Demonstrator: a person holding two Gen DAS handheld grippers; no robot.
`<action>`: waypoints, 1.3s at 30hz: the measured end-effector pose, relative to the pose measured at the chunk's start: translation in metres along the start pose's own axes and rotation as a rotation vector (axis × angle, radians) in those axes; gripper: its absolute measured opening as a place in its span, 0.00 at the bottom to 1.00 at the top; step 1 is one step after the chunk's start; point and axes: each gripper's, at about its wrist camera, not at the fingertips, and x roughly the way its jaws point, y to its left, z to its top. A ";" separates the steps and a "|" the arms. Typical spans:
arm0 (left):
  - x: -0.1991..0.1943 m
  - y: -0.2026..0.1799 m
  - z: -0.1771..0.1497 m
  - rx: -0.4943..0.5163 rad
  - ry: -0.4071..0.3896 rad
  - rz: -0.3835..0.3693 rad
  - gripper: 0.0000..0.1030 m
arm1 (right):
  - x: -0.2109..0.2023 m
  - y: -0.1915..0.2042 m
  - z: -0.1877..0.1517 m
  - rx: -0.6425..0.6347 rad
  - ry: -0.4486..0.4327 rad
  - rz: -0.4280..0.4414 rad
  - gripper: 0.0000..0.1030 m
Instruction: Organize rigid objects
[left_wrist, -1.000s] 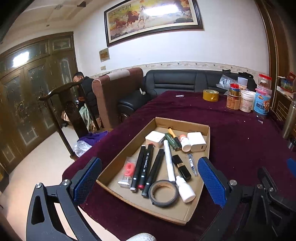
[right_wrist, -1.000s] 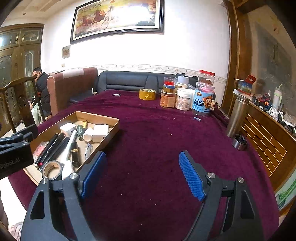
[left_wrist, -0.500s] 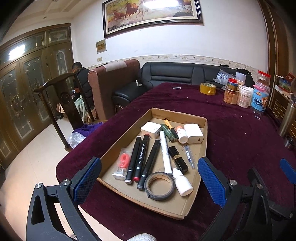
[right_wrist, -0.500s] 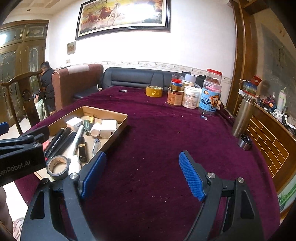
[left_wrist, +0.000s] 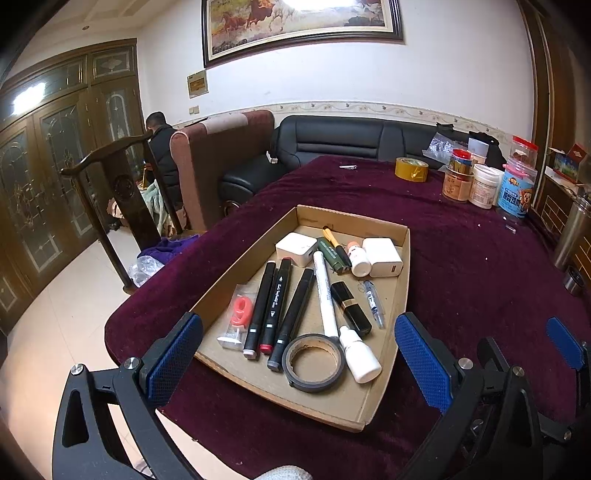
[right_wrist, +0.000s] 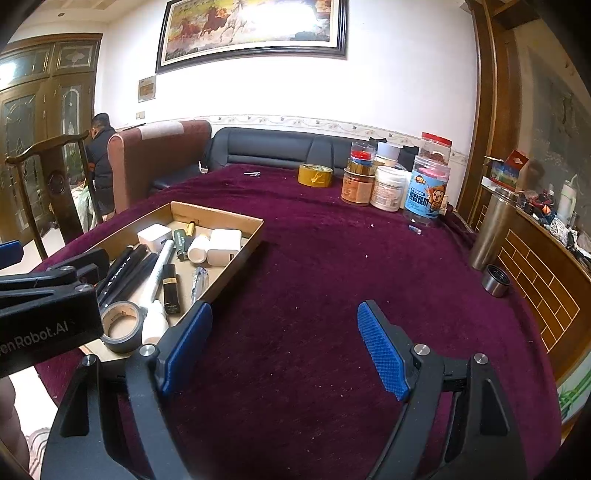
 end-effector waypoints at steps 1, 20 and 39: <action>0.000 0.000 0.000 0.000 0.001 -0.001 0.99 | 0.000 0.001 0.000 -0.002 0.001 0.000 0.79; 0.004 -0.003 -0.003 -0.002 0.036 -0.009 0.99 | 0.000 0.002 -0.002 -0.004 0.011 0.011 0.79; 0.002 -0.002 -0.006 -0.013 0.039 -0.025 0.99 | -0.005 -0.010 -0.009 0.046 -0.054 -0.083 0.88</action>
